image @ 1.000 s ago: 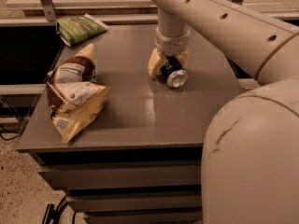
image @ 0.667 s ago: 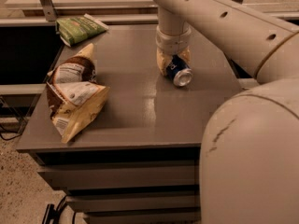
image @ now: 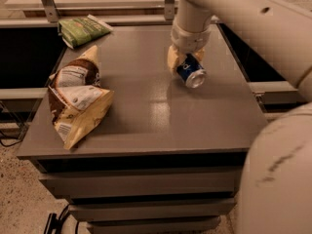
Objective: Place pepsi can upright
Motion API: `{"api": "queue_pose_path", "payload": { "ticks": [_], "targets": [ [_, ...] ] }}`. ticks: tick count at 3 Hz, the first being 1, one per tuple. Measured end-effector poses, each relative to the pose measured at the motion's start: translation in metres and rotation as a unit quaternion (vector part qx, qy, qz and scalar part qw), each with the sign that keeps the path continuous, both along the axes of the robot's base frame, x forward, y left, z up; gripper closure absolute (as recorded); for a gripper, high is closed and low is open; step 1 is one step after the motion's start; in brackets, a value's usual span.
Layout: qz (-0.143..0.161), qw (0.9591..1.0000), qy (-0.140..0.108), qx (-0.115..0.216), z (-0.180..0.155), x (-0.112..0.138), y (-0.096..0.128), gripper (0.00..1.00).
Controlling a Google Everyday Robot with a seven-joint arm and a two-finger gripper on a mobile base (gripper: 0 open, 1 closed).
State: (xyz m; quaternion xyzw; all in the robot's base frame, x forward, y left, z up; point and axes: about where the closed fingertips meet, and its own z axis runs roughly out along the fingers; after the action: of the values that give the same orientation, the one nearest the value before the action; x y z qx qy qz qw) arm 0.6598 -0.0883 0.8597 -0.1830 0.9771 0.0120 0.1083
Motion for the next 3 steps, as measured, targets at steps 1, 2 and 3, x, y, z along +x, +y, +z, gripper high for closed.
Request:
{"api": "queue_pose_path", "payload": {
  "ticks": [1, 2, 3],
  "targets": [
    [0.041, 0.9972, -0.026, 0.056, 0.028, -0.016, -0.002, 1.00],
    [0.087, 0.9858, -0.051, 0.134, 0.051, -0.028, -0.005, 1.00],
    [0.097, 0.9827, -0.048, 0.150, 0.053, -0.033, -0.003, 1.00]
  ]
}}
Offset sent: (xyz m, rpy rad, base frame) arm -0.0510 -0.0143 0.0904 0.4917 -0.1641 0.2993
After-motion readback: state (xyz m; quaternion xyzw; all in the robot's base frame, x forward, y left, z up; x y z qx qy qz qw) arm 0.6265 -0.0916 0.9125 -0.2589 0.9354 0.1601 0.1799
